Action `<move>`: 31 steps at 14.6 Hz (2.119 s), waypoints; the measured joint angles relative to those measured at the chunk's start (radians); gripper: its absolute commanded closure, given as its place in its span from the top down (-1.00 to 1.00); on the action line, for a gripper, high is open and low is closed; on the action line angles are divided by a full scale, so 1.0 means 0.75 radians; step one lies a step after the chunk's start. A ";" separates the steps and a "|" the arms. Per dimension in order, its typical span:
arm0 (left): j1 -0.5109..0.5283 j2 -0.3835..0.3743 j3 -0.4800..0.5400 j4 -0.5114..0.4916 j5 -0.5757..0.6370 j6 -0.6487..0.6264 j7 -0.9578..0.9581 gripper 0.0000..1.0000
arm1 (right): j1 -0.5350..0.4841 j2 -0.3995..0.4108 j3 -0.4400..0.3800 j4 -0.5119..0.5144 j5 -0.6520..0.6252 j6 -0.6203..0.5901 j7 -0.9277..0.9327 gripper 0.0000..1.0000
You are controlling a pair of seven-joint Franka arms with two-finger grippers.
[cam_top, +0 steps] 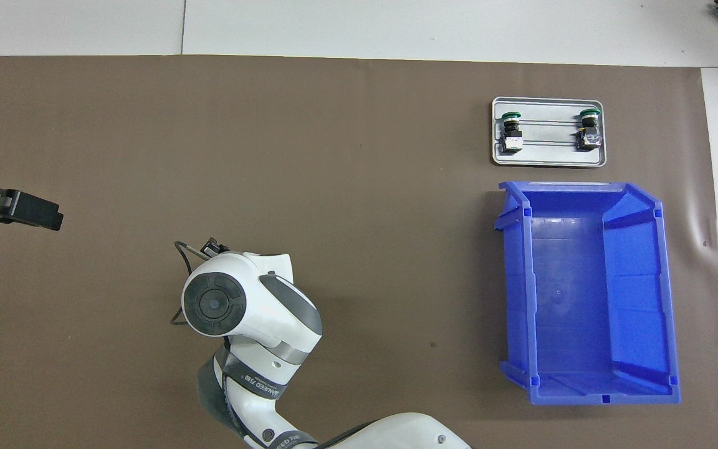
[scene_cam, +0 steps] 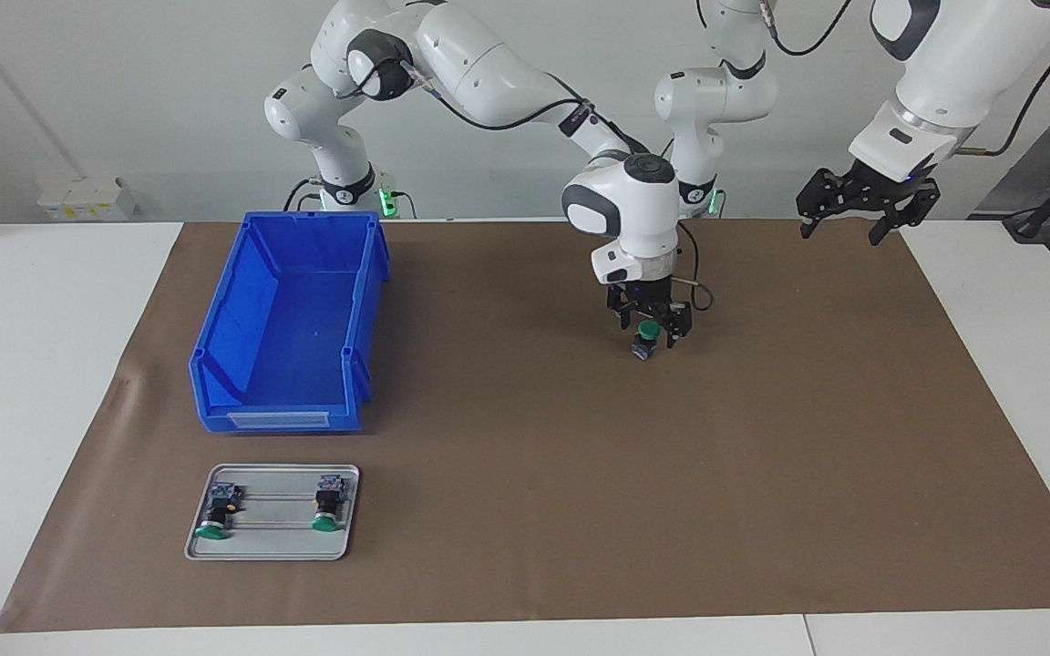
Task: Place and press button with both arms
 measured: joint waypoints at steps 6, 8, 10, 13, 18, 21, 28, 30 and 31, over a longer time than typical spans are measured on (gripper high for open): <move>0.003 0.000 0.013 -0.002 0.000 0.000 0.000 1.00 | 0.011 0.028 0.000 -0.028 0.000 0.047 0.000 0.77; 0.012 0.000 0.016 -0.002 0.000 0.000 0.000 1.00 | 0.013 0.036 0.000 -0.028 -0.001 0.053 0.000 -0.37; 0.017 0.000 0.016 -0.002 0.000 0.000 0.000 1.00 | 0.014 0.036 0.000 -0.025 -0.002 0.049 0.000 -1.00; 0.017 0.000 0.016 -0.002 0.000 0.000 0.000 1.00 | 0.014 0.033 -0.003 -0.013 -0.002 0.019 -0.001 -1.00; 0.017 0.000 0.016 -0.002 0.000 0.000 0.000 1.00 | 0.008 0.014 -0.018 0.011 -0.007 -0.042 -0.002 -1.00; 0.017 0.000 0.016 -0.002 0.000 0.000 0.000 1.00 | -0.020 -0.076 -0.040 0.038 -0.073 -0.218 -0.066 -1.00; 0.017 0.000 0.016 -0.002 0.000 0.000 0.000 1.00 | -0.420 -0.591 -0.051 -0.171 -0.088 -0.586 -0.861 -1.00; 0.017 0.000 0.016 -0.002 0.000 0.000 0.000 1.00 | -0.574 -0.711 -0.052 -0.278 -0.089 -0.619 -1.171 -1.00; 0.017 0.000 0.016 -0.002 0.000 0.000 0.000 1.00 | -0.656 -0.767 -0.052 -0.341 -0.089 -0.630 -1.331 -1.00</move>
